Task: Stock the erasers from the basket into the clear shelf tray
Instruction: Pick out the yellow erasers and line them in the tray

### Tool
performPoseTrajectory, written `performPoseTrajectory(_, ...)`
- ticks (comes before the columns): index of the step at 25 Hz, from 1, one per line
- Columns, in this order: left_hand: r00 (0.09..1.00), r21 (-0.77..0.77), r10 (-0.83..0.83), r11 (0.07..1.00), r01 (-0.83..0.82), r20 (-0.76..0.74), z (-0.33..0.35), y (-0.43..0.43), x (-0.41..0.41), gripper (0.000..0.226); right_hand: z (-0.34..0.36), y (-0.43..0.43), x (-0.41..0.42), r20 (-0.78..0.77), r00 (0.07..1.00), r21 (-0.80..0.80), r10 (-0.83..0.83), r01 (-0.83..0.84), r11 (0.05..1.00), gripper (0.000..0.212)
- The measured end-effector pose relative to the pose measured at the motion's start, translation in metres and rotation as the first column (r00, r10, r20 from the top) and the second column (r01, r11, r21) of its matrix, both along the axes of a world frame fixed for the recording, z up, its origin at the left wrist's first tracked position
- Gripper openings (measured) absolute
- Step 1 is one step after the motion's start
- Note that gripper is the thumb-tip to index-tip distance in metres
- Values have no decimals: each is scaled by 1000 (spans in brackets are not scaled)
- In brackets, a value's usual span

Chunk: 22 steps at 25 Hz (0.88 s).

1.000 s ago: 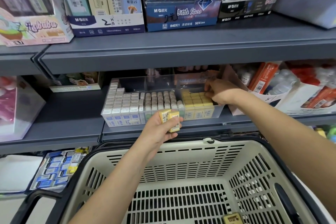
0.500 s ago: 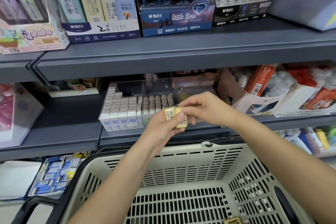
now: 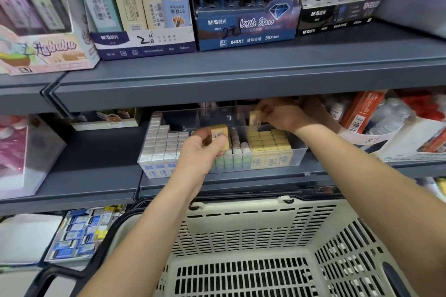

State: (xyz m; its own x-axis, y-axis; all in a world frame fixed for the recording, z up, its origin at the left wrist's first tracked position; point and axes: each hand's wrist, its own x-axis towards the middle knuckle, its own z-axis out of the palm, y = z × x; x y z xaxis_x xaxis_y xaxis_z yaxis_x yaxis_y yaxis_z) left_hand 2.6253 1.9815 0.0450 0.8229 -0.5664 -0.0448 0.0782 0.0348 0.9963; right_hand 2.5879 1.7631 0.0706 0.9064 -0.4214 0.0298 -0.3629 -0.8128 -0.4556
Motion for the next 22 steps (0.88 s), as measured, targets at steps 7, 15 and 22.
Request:
performPoseTrajectory(7,998,45,53,997,-55,34,-2,-11,2,25,-3,6,3,-137,987,3,86,-87,996,27)
performPoseTrajectory(15,994,134,6,991,-21,110,4,-31,-8,15,17,50,-33,185,972,353,142,-200,914,10)
performPoseTrajectory(22,691,441,-46,800,-407,722,-8,-2,-8,39,20,9,-30,216,973,173,-76,39,984,27)
